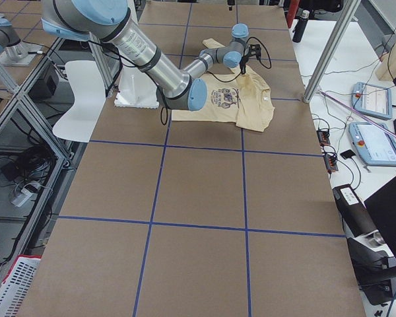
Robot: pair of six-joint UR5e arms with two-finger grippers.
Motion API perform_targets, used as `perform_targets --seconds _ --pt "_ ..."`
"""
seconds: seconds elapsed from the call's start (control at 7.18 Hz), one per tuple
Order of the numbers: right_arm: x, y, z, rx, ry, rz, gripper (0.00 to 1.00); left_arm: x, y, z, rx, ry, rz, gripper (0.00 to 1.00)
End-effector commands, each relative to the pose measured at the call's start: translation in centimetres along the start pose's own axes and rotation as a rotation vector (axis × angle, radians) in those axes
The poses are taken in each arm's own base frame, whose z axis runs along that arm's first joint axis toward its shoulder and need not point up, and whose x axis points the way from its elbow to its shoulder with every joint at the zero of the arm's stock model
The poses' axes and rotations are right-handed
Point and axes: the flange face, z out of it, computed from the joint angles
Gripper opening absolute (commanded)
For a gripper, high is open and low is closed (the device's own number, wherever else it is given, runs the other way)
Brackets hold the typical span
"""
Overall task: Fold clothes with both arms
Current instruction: 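Carry the sleeve cuff with the right gripper across the shirt toward the collar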
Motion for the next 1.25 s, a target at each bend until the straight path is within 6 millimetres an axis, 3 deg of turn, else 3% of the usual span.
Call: perform_targets --seconds 0.0,0.14,0.56,0.84,1.11 --pt "0.0 0.2 0.5 0.009 -0.006 -0.005 0.0 -0.1 -0.1 0.2 -0.002 0.0 -0.001 0.99" --pt "-0.3 0.1 0.3 0.019 -0.013 -0.003 0.97 0.0 -0.4 0.2 0.0 -0.001 0.0 0.99" --pt "-3.9 -0.6 -2.1 0.044 -0.065 0.275 0.99 0.2 -0.9 0.0 0.007 0.002 0.009 0.99" --pt "-2.8 -0.9 -3.6 0.038 -0.051 0.303 1.0 3.2 -3.9 -0.9 0.053 0.016 -0.108 0.99" --pt "0.5 -0.2 -8.2 -0.016 0.064 0.309 1.0 7.2 -2.7 1.3 0.119 0.053 -0.205 0.99"
